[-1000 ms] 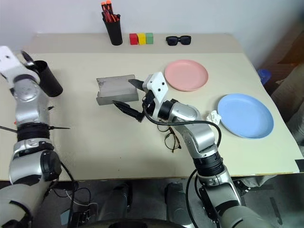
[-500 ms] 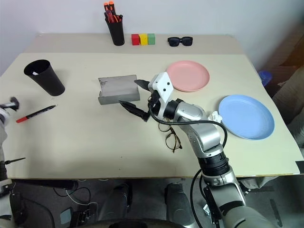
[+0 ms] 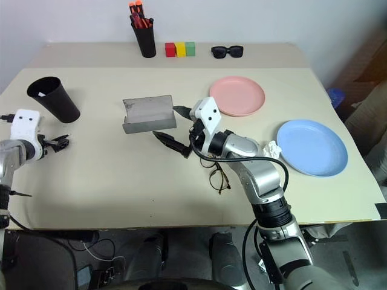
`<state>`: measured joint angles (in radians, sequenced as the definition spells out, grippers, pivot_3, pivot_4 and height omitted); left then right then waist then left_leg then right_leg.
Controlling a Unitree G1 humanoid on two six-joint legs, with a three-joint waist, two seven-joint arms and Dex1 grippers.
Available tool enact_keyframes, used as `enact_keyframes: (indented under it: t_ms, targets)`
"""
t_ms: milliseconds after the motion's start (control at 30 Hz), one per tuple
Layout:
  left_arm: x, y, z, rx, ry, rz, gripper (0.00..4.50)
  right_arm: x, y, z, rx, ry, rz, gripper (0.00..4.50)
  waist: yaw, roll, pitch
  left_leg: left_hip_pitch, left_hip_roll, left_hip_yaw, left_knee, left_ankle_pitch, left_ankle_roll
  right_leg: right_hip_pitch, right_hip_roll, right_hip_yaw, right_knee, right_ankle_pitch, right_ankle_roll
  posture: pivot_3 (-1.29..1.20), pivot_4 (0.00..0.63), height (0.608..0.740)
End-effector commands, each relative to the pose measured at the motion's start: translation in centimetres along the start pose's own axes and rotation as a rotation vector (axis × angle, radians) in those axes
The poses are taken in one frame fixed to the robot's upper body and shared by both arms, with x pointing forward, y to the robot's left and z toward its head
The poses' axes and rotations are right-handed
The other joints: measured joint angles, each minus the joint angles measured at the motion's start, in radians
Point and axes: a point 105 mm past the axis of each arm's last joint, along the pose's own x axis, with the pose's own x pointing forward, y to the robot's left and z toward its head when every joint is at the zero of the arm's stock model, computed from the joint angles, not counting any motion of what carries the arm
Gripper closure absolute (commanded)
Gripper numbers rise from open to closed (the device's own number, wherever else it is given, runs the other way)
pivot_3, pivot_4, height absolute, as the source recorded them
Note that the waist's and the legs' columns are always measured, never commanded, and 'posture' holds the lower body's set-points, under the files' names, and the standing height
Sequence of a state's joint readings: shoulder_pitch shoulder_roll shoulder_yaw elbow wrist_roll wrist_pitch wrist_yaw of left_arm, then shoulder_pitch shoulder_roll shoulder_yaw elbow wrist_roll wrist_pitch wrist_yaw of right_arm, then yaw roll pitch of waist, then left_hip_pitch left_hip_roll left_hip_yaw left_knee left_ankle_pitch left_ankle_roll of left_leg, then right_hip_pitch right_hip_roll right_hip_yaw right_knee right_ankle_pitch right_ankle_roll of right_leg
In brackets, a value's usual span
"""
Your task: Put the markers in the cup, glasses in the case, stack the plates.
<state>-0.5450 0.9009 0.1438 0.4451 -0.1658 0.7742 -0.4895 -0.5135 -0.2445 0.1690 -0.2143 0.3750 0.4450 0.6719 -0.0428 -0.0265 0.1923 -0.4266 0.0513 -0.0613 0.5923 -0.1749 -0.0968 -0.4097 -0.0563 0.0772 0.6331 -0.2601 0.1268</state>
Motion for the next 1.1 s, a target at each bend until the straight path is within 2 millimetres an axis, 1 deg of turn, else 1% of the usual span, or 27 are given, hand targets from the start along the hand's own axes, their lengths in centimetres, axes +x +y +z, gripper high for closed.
enact_keyframes:
  t_ms: [33, 67, 133, 200, 233, 367, 467, 567, 700, 833, 867, 933, 1000, 1033, 1067, 1100]
  targets:
    - [0.0, -0.9, 0.1, 0.052, 0.034, -0.086, 0.04, -0.3, 0.1, 1.3, -0.042, -0.042, -0.007, 0.00, 0.000, 0.000, 0.000, 0.000, 0.000, 0.000, 0.000, 0.000, 0.000, 0.000, 0.000, 0.000, 0.000, 0.000, 0.000, 0.00, 0.150, 0.740]
    - [0.0, -0.9, 0.1, 0.057, 0.038, -0.096, 0.27, -0.4, 0.1, 1.3, -0.042, -0.042, -0.010, 0.00, 0.000, 0.000, 0.000, 0.000, 0.000, 0.000, 0.000, 0.000, 0.000, 0.000, 0.000, 0.000, 0.000, 0.000, 0.000, 0.00, 0.150, 0.740]
    - [-0.1, -0.9, 0.2, 0.056, 0.045, -0.103, 0.90, -0.4, 0.0, 1.3, -0.043, -0.042, -0.015, 0.00, 0.000, 0.000, 0.000, 0.000, 0.000, 0.000, 0.000, 0.000, 0.000, 0.000, 0.000, 0.000, 0.000, 0.000, 0.000, 0.00, 0.150, 0.740]
    - [-0.3, -0.9, 0.1, 0.043, 0.052, -0.110, 1.83, -0.5, -0.1, 1.3, -0.044, -0.041, -0.017, 0.00, -0.001, 0.000, 0.000, 0.000, 0.000, 0.000, 0.000, 0.000, 0.000, 0.000, 0.000, 0.000, 0.000, 0.000, 0.000, 0.00, 0.150, 0.740]
    - [-0.4, -1.0, 0.0, 0.042, 0.055, -0.112, 2.40, -0.5, -0.1, 1.3, -0.043, -0.041, -0.018, 0.00, -0.001, 0.000, 0.000, 0.000, 0.000, 0.000, 0.000, 0.000, 0.000, 0.000, 0.000, 0.000, 0.000, 0.000, 0.000, 0.00, 0.150, 0.740]
    - [-0.7, -1.3, -0.3, 0.042, 0.060, -0.118, 4.45, -0.4, -0.2, 1.2, -0.042, -0.040, -0.015, 0.00, -0.001, 0.000, 0.000, 0.000, 0.000, 0.000, 0.000, 0.000, 0.000, 0.000, 0.000, 0.000, 0.000, 0.000, 0.000, 0.00, 0.150, 0.740]
    - [-1.2, -1.9, -0.2, 0.038, 0.050, -0.129, 4.45, -0.2, -0.1, 1.3, -0.042, -0.042, -0.009, 0.00, -0.002, 0.001, 0.000, 0.000, 0.000, 0.000, 0.000, 0.000, 0.000, 0.000, 0.000, 0.000, 0.000, 0.000, 0.000, 0.00, 0.150, 0.740]
    - [-1.7, -2.6, 0.6, 0.022, 0.013, -0.145, 4.45, -0.1, -0.1, 1.3, -0.044, -0.042, -0.003, 0.00, -0.002, 0.001, 0.000, 0.000, 0.000, 0.000, 0.000, 0.000, 0.000, 0.000, 0.000, 0.000, 0.001, 0.000, 0.000, 0.00, 0.150, 0.740]
    - [-3.0, -5.5, 3.3, 0.011, -0.103, -0.215, 4.45, -0.1, -0.2, 1.1, -0.045, -0.037, 0.003, 0.00, 0.005, 0.000, 0.001, -0.001, 0.000, 0.000, 0.001, 0.000, 0.000, 0.000, 0.000, 0.000, 0.000, 0.000, 0.000, 0.00, 0.150, 0.740]
    - [-4.0, -6.5, 4.4, -0.025, -0.150, -0.224, 4.45, -0.1, -0.2, 1.1, -0.045, -0.034, 0.006, 0.00, 0.000, 0.000, 0.001, -0.001, 0.000, 0.000, 0.001, 0.000, 0.000, 0.000, 0.000, 0.000, 0.000, 0.000, 0.000, 0.00, 0.150, 0.740]
    - [-4.2, -6.5, 4.4, -0.027, -0.150, -0.221, 4.21, -0.1, -0.1, 1.1, -0.045, -0.033, 0.006, 0.00, -0.004, 0.000, 0.001, -0.001, 0.000, 0.000, 0.001, 0.000, 0.000, 0.000, 0.000, 0.000, 0.001, 0.000, 0.000, 0.00, 0.150, 0.740]
    - [-4.5, -6.1, 4.1, -0.025, -0.136, -0.202, 3.58, 0.0, -0.1, 1.1, -0.045, -0.032, 0.007, 0.00, -0.006, 0.000, 0.001, -0.001, 0.000, 0.000, 0.000, 0.000, 0.000, -0.001, 0.000, 0.000, 0.001, 0.000, 0.001, 0.00, 0.150, 0.740]
    - [-4.4, -4.8, 3.4, -0.036, -0.106, -0.151, 2.60, 0.0, -0.1, 1.0, -0.044, -0.030, 0.007, 0.00, -0.007, 0.000, 0.001, 0.000, 0.000, 0.000, 0.000, 0.000, 0.000, -0.001, 0.000, 0.000, 0.001, 0.001, 0.003, 0.00, 0.150, 0.740]
    - [-4.3, -4.0, 3.0, -0.041, -0.088, -0.120, 2.21, 0.0, -0.1, 1.0, -0.044, -0.029, 0.008, 0.00, -0.007, 0.000, 0.001, 0.000, 0.000, 0.000, 0.000, 0.000, 0.000, -0.001, 0.000, 0.000, 0.001, 0.001, 0.003, 0.00, 0.150, 0.740]
    - [-4.3, -3.2, 2.5, -0.047, -0.072, -0.099, 1.65, 0.0, -0.1, 1.0, -0.044, -0.029, 0.007, 0.00, -0.008, 0.000, 0.001, -0.001, 0.000, 0.000, 0.000, 0.000, 0.000, -0.001, 0.000, 0.000, 0.001, 0.001, 0.003, 0.00, 0.150, 0.740]
    - [-4.4, -2.4, 2.0, -0.064, -0.060, -0.089, 1.25, 0.0, -0.1, 0.9, -0.043, -0.028, 0.007, 0.00, -0.007, 0.000, 0.001, 0.000, 0.000, 0.000, 0.000, 0.000, 0.000, -0.001, 0.000, 0.000, 0.001, 0.001, 0.003, 0.00, 0.150, 0.740]
